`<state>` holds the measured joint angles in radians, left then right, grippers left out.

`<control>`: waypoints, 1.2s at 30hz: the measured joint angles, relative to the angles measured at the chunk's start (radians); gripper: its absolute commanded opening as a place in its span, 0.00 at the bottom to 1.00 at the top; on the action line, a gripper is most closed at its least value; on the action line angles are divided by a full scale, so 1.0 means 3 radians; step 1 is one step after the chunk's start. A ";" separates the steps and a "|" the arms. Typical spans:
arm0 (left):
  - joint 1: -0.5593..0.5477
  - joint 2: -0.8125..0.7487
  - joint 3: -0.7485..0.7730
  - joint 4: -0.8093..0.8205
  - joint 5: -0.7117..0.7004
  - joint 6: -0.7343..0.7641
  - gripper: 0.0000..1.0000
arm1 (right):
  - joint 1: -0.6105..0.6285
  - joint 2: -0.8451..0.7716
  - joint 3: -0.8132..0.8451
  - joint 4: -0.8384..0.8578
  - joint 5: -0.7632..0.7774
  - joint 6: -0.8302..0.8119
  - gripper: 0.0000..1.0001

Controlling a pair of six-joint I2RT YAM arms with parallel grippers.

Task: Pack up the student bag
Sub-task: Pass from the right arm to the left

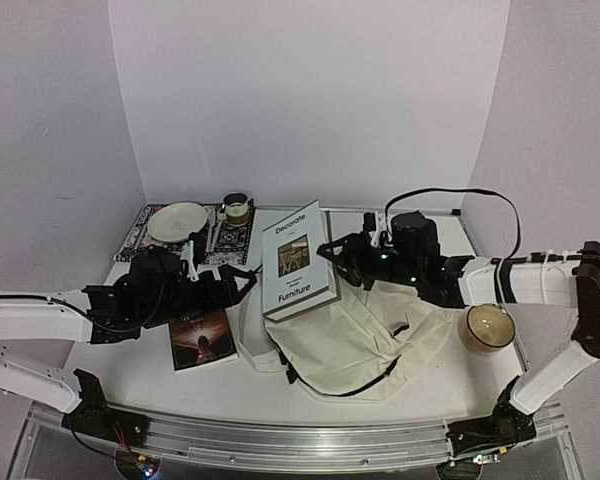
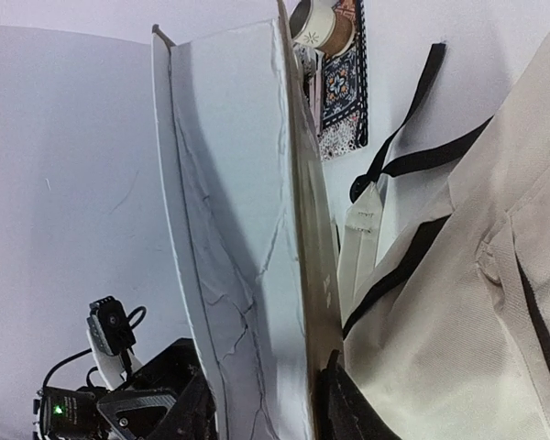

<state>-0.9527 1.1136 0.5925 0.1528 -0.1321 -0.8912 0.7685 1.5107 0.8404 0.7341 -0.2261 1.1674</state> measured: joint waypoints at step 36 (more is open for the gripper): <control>-0.0035 0.1451 -0.0048 0.3129 0.0252 -0.1670 0.77 | 0.0000 -0.0373 -0.0588 0.1616 0.0547 0.0623 0.38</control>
<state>-0.9632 1.5489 0.5781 1.0914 -0.0564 -1.3921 0.7685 1.3987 0.6641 1.2191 -0.0620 1.3545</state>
